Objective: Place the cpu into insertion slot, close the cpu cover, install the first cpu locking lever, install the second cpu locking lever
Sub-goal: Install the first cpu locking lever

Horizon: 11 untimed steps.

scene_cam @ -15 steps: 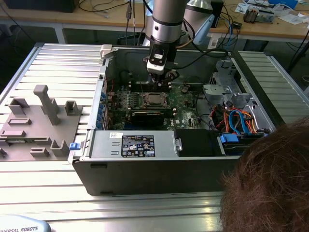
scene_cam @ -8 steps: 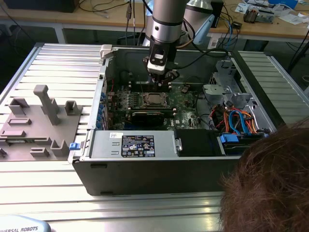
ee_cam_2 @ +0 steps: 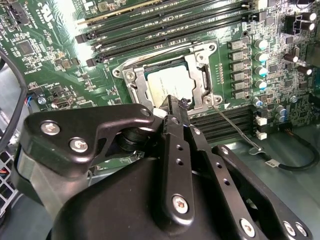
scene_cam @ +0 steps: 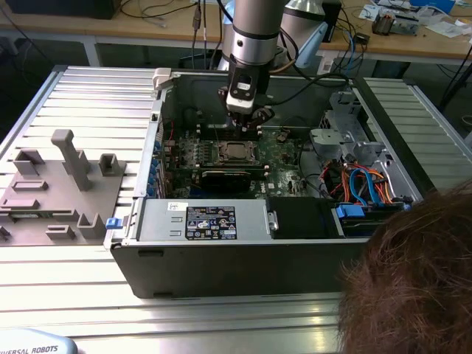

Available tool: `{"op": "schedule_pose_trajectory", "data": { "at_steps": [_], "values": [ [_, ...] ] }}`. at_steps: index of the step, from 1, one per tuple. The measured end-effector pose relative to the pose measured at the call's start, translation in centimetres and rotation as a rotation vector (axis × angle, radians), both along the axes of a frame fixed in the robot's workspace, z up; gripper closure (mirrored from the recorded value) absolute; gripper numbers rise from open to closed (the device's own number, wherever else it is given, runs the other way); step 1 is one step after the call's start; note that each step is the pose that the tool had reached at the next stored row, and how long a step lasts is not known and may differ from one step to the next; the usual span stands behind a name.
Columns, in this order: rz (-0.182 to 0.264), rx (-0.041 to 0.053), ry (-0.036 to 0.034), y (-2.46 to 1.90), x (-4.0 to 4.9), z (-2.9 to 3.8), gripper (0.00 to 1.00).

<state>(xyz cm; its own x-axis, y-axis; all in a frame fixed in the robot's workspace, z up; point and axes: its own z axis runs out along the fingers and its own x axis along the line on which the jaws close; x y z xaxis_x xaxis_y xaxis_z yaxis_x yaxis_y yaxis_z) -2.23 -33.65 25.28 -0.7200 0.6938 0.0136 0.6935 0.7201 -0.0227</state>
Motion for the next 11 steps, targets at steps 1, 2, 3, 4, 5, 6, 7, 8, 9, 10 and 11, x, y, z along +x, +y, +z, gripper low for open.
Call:
{"op": "schedule_pose_trajectory", "data": {
  "at_steps": [1, 2, 3, 4, 5, 6, 7, 8, 9, 10, 11],
  "values": [
    [0.002, -0.0001, 0.0, 0.0, 0.0, 0.0, 0.89],
    [0.005, 0.0, 0.0, 0.0, 0.0, 0.0, 0.89],
    [0.007, 0.0, 0.0, 0.0, 0.0, 0.0, 0.89],
    [0.01, 0.0, 0.0, 0.0, 0.0, 0.0, 0.89],
    [0.012, 0.0, 0.0, 0.0, 0.0, 0.0, 0.89],
    [0.014, 0.0, 0.0, 0.0, 0.0, 0.0, 0.89],
    [0.018, 0.0, 0.0, 0.0, 0.0, 0.0, 0.89],
    [0.02, 0.0, 0.0, 0.0, 0.0, 0.0, 0.89],
    [0.022, 0.0, 0.0, 0.0, 0.0, 0.0, 0.89],
    [0.025, 0.0, 0.0, 0.0, 0.0, 0.0, 0.89],
    [0.027, 0.0, 0.0, 0.0, 0.0, 0.0, 0.89]
  ]
}}
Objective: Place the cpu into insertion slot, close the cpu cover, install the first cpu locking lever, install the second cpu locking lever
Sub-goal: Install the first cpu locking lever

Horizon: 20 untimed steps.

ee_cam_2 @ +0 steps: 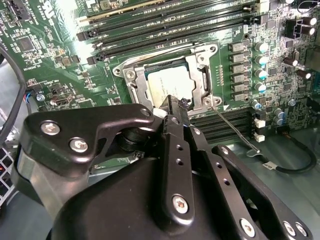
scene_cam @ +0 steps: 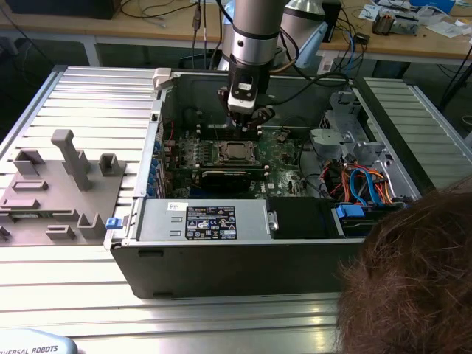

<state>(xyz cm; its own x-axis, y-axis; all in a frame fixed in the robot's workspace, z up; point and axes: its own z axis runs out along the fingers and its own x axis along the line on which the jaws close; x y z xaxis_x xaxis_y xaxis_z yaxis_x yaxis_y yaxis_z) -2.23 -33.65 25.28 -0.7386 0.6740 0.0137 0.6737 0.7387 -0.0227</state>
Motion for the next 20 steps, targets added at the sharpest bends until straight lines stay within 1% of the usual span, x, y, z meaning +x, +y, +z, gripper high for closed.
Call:
{"op": "schedule_pose_trajectory", "data": {
  "at_steps": [7, 20],
  "values": [
    [0.025, 0.0, 0.0, 0.0, 0.0, 0.0, 0.89],
    [0.054, 0.0, 0.0, 0.0, 0.0, 0.0, 0.89]
  ]
}}
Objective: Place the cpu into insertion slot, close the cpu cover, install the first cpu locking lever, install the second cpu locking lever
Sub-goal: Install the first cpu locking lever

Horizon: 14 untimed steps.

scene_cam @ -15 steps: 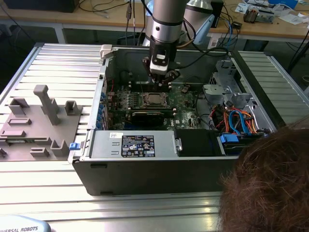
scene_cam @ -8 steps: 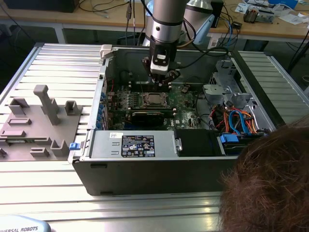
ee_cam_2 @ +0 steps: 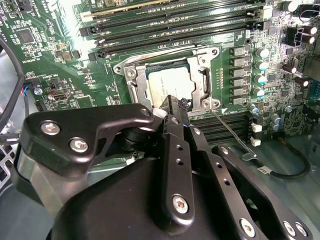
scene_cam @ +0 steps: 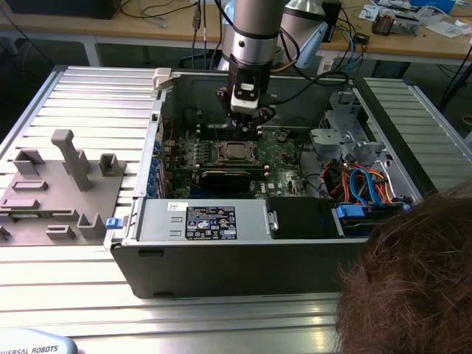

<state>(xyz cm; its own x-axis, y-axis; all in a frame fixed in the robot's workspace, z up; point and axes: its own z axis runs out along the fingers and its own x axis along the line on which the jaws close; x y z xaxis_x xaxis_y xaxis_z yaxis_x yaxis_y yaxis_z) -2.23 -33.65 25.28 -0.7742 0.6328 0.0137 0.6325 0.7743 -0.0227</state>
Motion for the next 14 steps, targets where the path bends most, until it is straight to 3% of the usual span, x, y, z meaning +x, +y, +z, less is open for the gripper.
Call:
{"op": "schedule_pose_trajectory", "data": {
  "at_steps": [14],
  "values": [
    [0.033, 0.0, 0.0, 0.0, 0.0, 0.0, 0.89]
  ]
}}
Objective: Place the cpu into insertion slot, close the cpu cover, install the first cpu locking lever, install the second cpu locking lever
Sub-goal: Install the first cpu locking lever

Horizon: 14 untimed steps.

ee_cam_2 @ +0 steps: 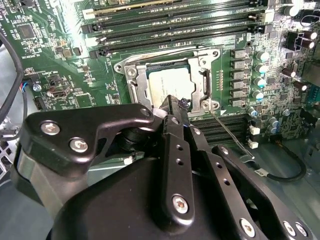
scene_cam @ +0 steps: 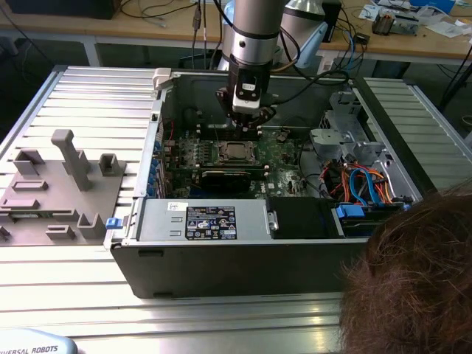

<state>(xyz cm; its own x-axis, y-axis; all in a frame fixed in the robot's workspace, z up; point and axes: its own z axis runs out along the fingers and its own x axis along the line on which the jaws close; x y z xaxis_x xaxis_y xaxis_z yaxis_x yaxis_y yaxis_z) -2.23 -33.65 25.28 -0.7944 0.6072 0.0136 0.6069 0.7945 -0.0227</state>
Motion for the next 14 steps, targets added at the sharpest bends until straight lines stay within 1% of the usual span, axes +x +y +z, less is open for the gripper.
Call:
{"op": "schedule_pose_trajectory", "data": {
  "at_steps": [14],
  "values": [
    [0.036, 0.0, 0.0, 0.0, 0.0, 0.0, 0.89]
  ]
}}
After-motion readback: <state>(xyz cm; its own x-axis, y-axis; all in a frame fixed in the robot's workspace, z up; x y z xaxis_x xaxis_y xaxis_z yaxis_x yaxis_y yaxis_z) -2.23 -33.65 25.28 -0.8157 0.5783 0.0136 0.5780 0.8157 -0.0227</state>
